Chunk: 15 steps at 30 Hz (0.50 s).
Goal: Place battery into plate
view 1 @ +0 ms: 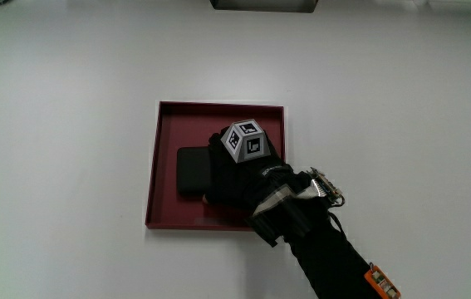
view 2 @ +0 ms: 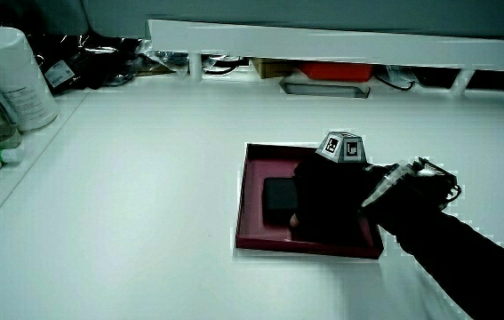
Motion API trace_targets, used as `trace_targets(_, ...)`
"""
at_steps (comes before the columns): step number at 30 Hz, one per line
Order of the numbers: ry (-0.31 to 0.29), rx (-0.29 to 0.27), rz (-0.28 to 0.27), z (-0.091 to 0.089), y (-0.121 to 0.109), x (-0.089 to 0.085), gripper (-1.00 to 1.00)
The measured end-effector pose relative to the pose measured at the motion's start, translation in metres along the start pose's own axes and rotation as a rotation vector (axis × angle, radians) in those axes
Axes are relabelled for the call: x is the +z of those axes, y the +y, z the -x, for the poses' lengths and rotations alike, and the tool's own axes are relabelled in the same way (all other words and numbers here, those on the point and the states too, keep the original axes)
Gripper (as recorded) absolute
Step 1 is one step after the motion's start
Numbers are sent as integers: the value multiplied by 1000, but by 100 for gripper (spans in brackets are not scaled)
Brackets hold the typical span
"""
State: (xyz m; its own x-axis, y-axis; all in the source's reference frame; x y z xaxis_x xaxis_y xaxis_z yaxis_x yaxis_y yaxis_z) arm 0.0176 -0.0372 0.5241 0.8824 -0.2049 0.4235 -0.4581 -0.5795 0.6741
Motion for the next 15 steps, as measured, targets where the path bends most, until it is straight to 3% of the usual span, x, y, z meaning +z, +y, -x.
trace_targets(8, 25, 48, 34, -5, -33, 31, -69)
trace_targets(10, 33, 82, 19, -9, -49, 39, -85)
trace_targets(11, 11, 80, 11, -13, -56, 41, -92)
trace_targets(12, 27, 79, -18, -15, -65, 45, -100)
trace_targets(15, 34, 113, -32, -22, -86, 55, -100)
